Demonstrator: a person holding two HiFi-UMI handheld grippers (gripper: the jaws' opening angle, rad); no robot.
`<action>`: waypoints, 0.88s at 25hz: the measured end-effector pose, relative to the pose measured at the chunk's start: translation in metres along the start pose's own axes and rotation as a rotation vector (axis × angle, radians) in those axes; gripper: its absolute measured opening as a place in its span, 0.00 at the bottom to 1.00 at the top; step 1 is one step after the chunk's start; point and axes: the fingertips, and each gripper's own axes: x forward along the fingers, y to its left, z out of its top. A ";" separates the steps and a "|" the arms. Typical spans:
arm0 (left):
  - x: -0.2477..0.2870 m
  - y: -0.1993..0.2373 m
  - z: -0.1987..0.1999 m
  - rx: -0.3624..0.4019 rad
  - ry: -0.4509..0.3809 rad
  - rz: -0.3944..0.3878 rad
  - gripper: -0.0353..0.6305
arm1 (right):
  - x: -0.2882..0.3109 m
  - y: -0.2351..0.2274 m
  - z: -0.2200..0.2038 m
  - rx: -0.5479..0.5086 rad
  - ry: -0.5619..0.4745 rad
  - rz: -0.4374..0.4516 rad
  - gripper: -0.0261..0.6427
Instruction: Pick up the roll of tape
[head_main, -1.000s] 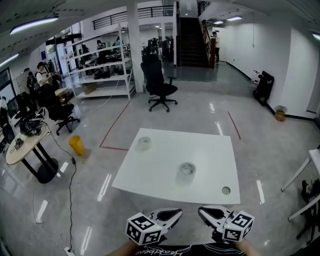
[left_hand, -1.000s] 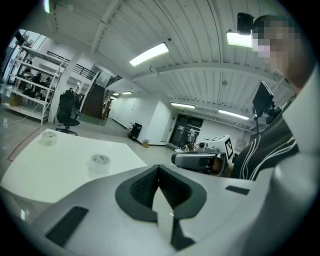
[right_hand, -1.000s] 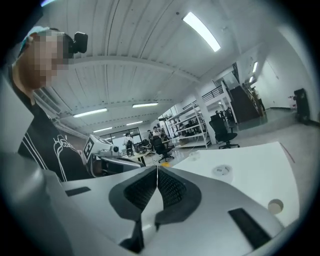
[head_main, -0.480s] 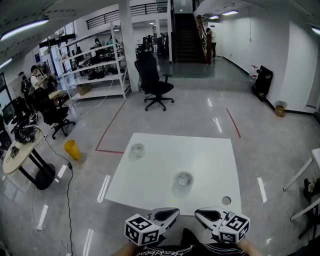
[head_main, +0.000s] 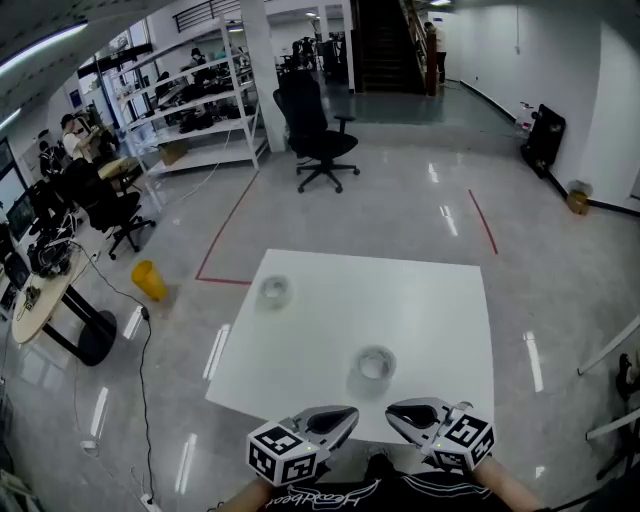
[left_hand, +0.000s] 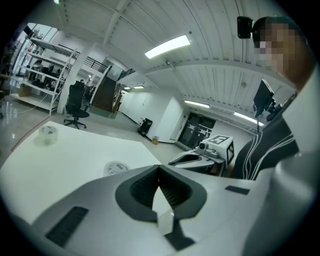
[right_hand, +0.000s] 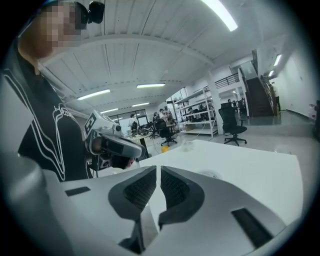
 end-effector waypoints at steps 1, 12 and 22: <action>-0.001 0.005 0.002 -0.003 -0.005 0.002 0.06 | 0.006 -0.006 -0.002 -0.007 0.026 0.008 0.06; -0.016 0.060 0.015 -0.061 -0.052 0.101 0.06 | 0.082 -0.050 -0.032 -0.223 0.290 0.072 0.20; -0.028 0.083 0.006 -0.119 -0.083 0.145 0.06 | 0.129 -0.088 -0.088 -0.356 0.555 0.019 0.27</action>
